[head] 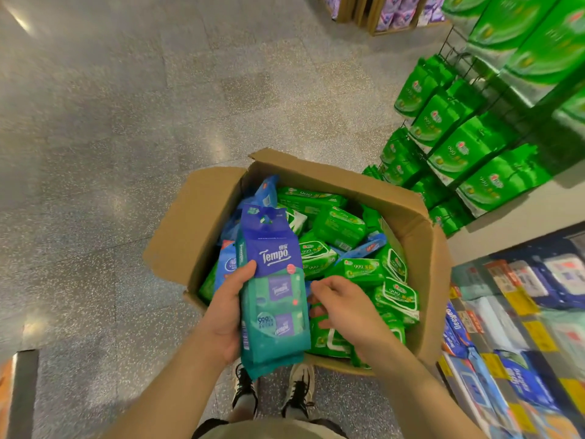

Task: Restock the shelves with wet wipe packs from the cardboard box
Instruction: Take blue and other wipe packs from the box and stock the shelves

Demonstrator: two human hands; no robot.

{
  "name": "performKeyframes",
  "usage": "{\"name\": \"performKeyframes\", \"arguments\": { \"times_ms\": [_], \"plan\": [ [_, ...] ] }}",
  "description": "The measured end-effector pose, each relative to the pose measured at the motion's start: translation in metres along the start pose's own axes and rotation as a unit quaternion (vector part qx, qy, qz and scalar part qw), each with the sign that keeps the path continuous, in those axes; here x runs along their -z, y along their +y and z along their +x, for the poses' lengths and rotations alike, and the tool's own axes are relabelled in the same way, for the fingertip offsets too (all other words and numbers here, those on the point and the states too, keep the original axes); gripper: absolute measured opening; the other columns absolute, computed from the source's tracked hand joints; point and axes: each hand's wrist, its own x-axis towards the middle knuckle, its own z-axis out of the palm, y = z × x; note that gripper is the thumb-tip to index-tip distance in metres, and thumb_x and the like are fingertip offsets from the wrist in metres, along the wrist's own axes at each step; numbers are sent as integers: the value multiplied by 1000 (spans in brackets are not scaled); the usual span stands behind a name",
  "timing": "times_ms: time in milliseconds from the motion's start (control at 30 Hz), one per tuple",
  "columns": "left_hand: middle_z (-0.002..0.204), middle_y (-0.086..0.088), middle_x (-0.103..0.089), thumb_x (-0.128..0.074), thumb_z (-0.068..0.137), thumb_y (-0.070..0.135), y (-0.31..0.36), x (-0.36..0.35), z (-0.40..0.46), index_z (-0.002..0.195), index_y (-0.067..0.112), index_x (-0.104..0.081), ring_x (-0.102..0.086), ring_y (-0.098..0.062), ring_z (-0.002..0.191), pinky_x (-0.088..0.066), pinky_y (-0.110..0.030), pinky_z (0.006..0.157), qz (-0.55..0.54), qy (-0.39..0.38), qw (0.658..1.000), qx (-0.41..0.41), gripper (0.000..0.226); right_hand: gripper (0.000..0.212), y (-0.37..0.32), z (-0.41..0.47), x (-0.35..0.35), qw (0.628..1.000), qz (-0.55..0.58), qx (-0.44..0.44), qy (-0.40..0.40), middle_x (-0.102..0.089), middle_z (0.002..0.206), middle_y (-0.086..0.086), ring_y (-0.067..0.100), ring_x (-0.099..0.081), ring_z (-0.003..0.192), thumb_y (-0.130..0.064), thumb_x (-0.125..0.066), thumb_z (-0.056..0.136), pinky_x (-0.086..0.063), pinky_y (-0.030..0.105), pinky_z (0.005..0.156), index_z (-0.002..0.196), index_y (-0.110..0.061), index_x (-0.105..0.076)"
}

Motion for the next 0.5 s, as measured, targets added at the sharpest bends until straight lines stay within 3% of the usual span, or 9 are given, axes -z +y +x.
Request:
{"name": "performKeyframes", "arguments": {
  "times_ms": [33,100,200,300,433,500],
  "plan": [
    [114,-22,-75,-72,75,39,2,-8,0,107,11,-81,-75,-35,89,-57,-48,90,8,-15,1000,9,43,25,-4,-5,2,1000,19,4,4,-73,88,-8,14,-71,82,-40,-55,104,-58,45,86,99,-17,-64],
    [108,-20,-77,-59,78,44,5,-21,3,95,13,-84,-76,-33,85,-60,-43,82,17,-53,998,36,43,27,-8,-16,7,998,64,11,13,-67,68,-17,6,-66,69,-38,-53,105,-59,44,82,96,-14,-62],
    [123,-24,-71,-59,78,49,7,-43,3,119,7,-76,-71,-39,103,-58,-50,91,38,-95,993,54,60,30,-10,-36,14,991,123,30,42,-67,67,-16,3,-64,66,-39,-52,105,-57,38,70,97,-13,-65],
    [123,-23,-71,-78,62,52,4,-67,3,111,10,-80,-74,-37,98,-63,-49,81,76,-164,981,66,64,30,-7,-59,22,980,152,39,120,-63,64,-16,9,-63,72,-43,-52,104,-53,39,73,90,-20,-66],
    [114,-20,-75,-86,51,49,-9,-105,-6,103,11,-83,-76,-34,94,-63,-46,74,99,-290,945,118,64,29,6,-95,38,954,160,47,249,-75,89,-6,18,-71,90,-50,-54,97,-56,48,84,94,-25,-68],
    [114,-21,-75,-96,42,46,-20,-126,-14,106,9,-81,-76,-35,94,-63,-47,74,114,-327,928,137,75,18,12,-117,47,936,165,61,306,-76,95,-1,21,-72,90,-39,-59,100,-56,49,84,94,-25,-68]
  ]
}}
